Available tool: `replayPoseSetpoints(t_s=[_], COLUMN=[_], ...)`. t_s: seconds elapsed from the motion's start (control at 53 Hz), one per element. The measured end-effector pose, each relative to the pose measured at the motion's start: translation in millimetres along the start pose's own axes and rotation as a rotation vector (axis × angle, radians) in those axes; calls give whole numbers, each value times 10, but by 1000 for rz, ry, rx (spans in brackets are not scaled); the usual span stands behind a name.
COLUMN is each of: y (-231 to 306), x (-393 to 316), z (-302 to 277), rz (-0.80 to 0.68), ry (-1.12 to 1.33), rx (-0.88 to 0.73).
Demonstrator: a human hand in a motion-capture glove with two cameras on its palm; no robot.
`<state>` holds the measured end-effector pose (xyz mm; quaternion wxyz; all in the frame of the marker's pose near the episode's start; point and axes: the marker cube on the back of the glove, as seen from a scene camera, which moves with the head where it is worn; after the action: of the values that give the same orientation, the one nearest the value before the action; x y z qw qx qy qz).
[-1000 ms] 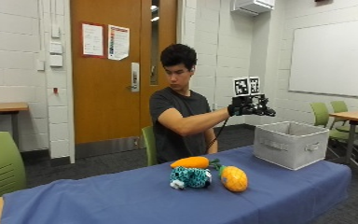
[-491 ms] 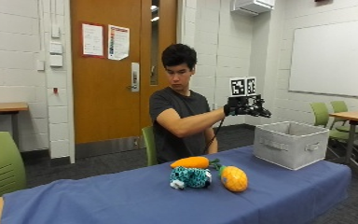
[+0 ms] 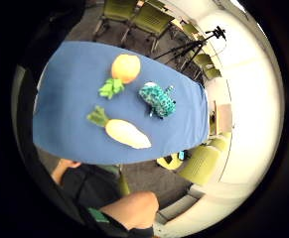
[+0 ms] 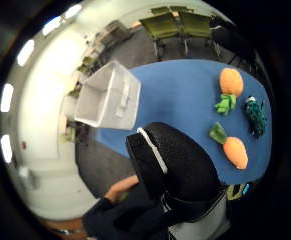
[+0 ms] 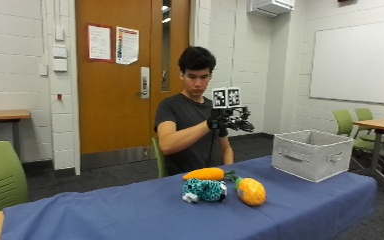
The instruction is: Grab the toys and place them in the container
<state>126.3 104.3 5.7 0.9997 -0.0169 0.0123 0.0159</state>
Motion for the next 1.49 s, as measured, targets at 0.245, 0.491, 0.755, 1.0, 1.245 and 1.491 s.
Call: replayPoseSetpoints(t_s=[0.245,0.491,0.755,1.0,1.245,1.491], y=[411,589,682,687,603,226], x=[627,1051,1273,1347,1287,1232], z=[525,1251,1667,1866,1658,1287], rz=[64,61,73,110,18,-30], ry=[-7,-30,12,-41,-69,-62], rx=[-27,-104,-116,-102,-23,-36])
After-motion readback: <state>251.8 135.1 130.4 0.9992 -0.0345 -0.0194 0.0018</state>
